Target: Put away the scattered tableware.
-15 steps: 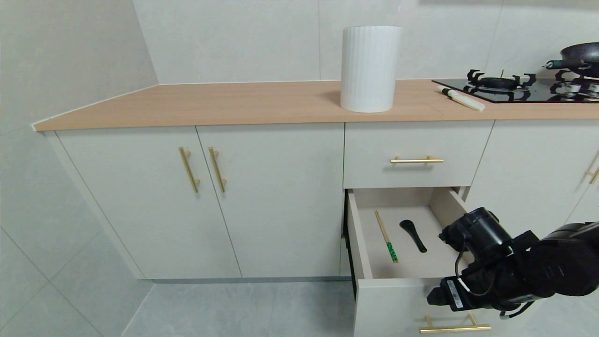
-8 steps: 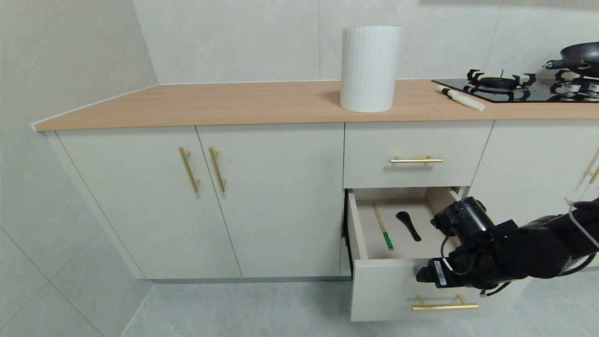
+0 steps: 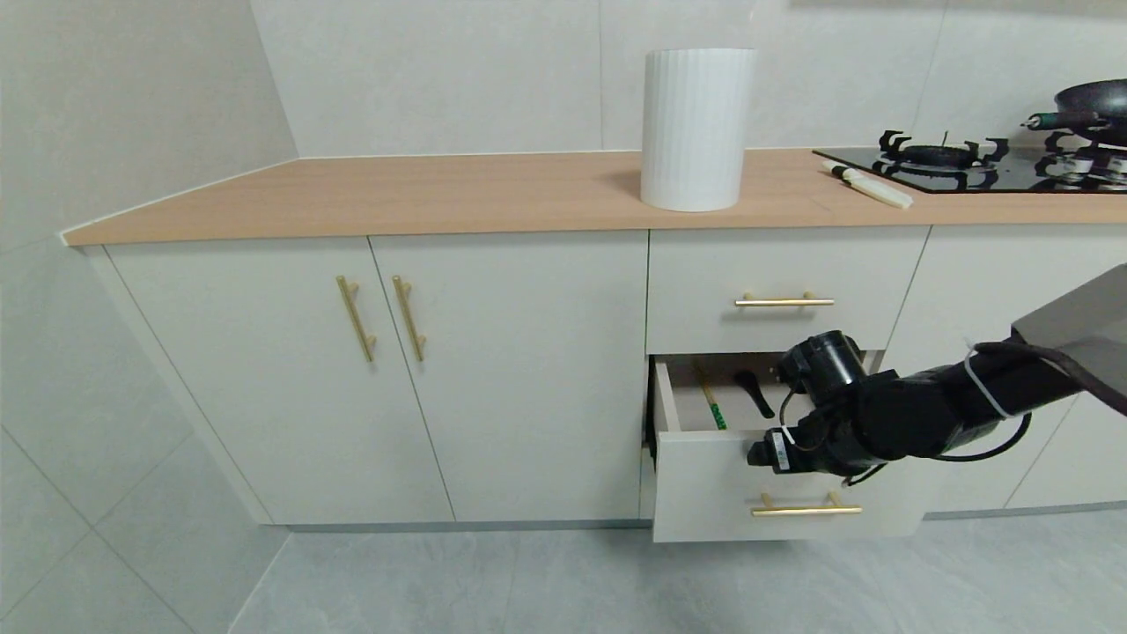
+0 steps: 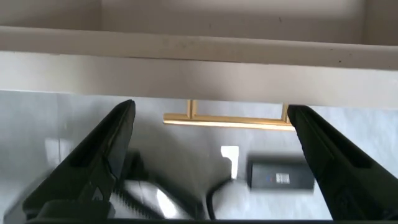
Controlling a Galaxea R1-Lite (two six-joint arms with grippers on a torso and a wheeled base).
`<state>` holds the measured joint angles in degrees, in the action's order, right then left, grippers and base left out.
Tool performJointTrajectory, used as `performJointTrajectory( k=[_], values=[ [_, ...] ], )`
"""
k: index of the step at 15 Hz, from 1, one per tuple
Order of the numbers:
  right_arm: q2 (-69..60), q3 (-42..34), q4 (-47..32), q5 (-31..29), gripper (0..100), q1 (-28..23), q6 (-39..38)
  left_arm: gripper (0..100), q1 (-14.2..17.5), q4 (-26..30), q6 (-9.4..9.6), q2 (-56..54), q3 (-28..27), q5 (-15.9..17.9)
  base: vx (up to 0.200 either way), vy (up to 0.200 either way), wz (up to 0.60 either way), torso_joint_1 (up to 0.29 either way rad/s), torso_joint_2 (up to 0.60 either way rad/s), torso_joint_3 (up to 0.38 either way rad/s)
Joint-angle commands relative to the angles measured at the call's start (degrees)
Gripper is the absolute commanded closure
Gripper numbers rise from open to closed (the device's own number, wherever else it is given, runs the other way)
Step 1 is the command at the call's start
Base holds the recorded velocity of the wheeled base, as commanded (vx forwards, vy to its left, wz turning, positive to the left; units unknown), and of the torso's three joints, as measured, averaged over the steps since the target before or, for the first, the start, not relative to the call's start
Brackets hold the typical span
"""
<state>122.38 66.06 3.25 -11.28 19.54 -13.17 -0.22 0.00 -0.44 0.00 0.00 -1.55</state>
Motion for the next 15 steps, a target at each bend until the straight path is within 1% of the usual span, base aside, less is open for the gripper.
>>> performJointTrajectory(
  k=[1, 6, 7, 9, 10, 11, 15],
  values=[
    [4.71, 4.95, -0.09, -0.15, 0, -1.52, 1.12, 0, -0.04, 0.0, 0.0, 0.0, 0.0, 0.05, 0.0, 0.0, 0.0, 0.0, 0.0, 0.0],
    [9.54, 11.99, 0.0, -0.24, 0, -4.51, 1.12, 0, 0.04, 0.0, 0.0, 0.0, 0.0, 0.05, 0.0, 0.0, 0.0, 0.0, 0.0, 0.0],
    [11.21, 13.83, 1.84, -0.24, 0, -5.57, 1.12, 0, 0.04, 0.0, 0.0, 0.0, 0.0, 0.05, 0.0, 0.0, 0.0, 0.0, 0.0, 0.0],
    [12.44, 14.53, 4.3, -0.15, 0, -6.27, 1.21, 0, -0.04, 0.0, 0.0, 0.0, 0.0, -0.03, 0.0, 0.0, 0.0, 0.0, 0.0, 0.0],
    [13.94, 15.06, 9.23, -0.15, 0, -6.89, 1.21, 0, -0.04, 0.0, 0.0, 0.0, 0.0, -0.03, 0.0, 0.0, 0.0, 0.0, 0.0, 0.0],
    [14.9, 15.06, 12.57, -0.15, 0, -7.06, 1.12, 0, -0.04, 0.0, 0.0, 0.0, 0.0, -0.03, 0.0, 0.0, 0.0, 0.0, 0.0, 0.0],
    [17.72, 15.24, 19.95, -0.33, 0, -7.68, 0.95, 0, -0.04, 0.0, 0.0, 0.0, 0.0, -0.03, 0.0, 0.0, 0.0, 0.0, 0.0, 0.0]
  ],
)
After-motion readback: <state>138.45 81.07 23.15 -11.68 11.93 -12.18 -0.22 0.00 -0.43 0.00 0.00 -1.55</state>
